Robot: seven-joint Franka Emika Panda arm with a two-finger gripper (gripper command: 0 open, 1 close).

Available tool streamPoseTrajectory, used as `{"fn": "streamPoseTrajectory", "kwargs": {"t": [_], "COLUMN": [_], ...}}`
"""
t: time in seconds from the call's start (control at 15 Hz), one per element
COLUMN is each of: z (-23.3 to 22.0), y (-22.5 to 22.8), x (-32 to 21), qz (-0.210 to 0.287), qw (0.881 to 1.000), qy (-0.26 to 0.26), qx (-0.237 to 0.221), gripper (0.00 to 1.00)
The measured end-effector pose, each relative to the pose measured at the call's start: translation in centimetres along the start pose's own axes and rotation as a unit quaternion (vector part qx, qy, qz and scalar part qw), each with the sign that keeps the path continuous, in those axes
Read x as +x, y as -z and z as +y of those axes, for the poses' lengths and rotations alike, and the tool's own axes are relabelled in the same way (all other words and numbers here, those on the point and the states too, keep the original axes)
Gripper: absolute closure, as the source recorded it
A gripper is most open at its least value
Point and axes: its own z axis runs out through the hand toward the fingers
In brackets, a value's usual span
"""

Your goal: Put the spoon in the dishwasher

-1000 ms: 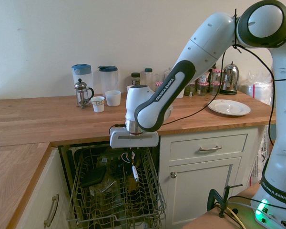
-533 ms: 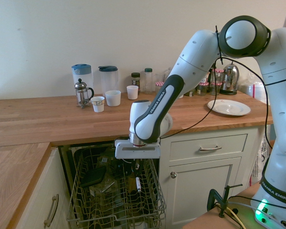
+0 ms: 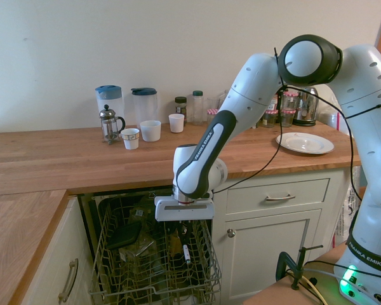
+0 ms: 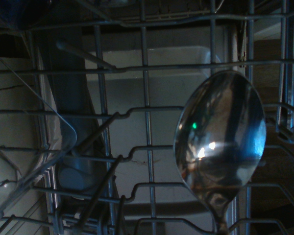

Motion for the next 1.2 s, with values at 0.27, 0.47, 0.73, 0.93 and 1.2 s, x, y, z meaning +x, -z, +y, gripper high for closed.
{"fn": "streamPoseTrajectory", "kwargs": {"t": [0.27, 0.47, 0.73, 0.93, 1.2], "z": [-0.2, -0.2, -0.3, 0.0, 1.8], "y": [0.0, 0.0, 0.9, 3.5, 8.2], "x": [0.0, 0.0, -0.5, -1.6, -3.7], "qz": [0.001, 0.001, 0.007, 0.021, 0.055], "qw": [1.0, 1.0, 1.0, 1.0, 0.998], "qy": [0.002, 0.002, 0.007, 0.01, 0.008], "qx": [0.0, 0.001, 0.009, 0.02, 0.036], "gripper": [0.0, 0.0, 0.0, 0.0, 0.0]}}
